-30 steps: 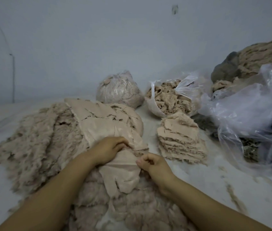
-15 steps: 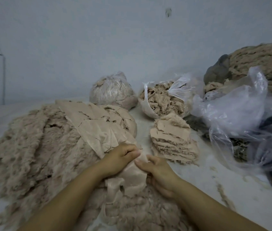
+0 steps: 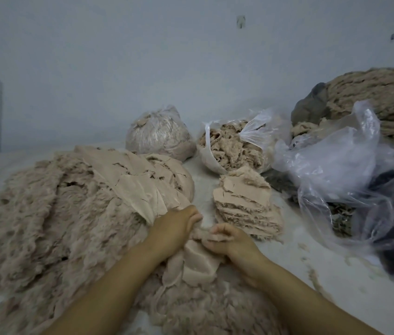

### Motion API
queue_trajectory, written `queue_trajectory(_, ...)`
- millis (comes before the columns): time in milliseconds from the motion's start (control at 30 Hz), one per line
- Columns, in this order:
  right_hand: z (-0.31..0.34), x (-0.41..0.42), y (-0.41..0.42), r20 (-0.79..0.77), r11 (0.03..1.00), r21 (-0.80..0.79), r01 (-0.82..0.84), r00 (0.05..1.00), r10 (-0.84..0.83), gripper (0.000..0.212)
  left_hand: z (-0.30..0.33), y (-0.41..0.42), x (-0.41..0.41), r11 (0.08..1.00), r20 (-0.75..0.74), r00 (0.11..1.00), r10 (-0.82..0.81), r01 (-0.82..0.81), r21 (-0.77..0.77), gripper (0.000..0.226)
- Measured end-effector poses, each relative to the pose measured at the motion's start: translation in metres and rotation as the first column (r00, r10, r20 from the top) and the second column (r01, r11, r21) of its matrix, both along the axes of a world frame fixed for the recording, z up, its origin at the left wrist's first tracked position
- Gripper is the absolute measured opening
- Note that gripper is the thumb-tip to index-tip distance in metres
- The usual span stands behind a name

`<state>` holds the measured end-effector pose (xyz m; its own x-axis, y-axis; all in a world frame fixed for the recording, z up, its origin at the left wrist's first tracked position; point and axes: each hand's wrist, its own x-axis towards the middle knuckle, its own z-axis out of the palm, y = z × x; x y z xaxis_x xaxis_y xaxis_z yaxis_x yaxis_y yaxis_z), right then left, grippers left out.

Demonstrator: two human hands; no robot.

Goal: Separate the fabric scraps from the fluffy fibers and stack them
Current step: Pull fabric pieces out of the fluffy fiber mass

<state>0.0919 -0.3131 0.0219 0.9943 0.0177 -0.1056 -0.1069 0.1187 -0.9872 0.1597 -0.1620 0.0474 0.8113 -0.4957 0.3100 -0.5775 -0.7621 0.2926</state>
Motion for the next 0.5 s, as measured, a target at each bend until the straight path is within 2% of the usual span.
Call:
queue_trajectory(67, 0.005, 0.002, 0.0, 0.061, 0.986, -0.164, -0.035, 0.997, 0.046, 0.022, 0.0, -0.006, -0.003, 0.992, -0.088, 0.989, -0.12, 0.116, -0.055, 0.021)
queue_trajectory(133, 0.01, 0.004, 0.001, 0.101, 0.977, -0.207, -0.051, 0.992, 0.073, 0.011, -0.001, -0.009, -0.006, 0.984, -0.095, 0.983, -0.157, 0.148, -0.094, 0.021)
queue_trajectory(333, 0.007, 0.002, -0.002, 0.106, 0.986, -0.168, -0.003, 0.994, 0.021, 0.024, -0.005, 0.008, 0.005, 0.96, -0.198, 0.978, -0.072, 0.014, -0.279, 0.029)
queue_trajectory(500, 0.006, -0.001, -0.007, 0.029, 0.999, 0.022, 0.048, 0.998, -0.049, 0.023, -0.003, 0.015, 0.014, 0.916, -0.243, 0.97, -0.014, -0.085, -0.392, 0.028)
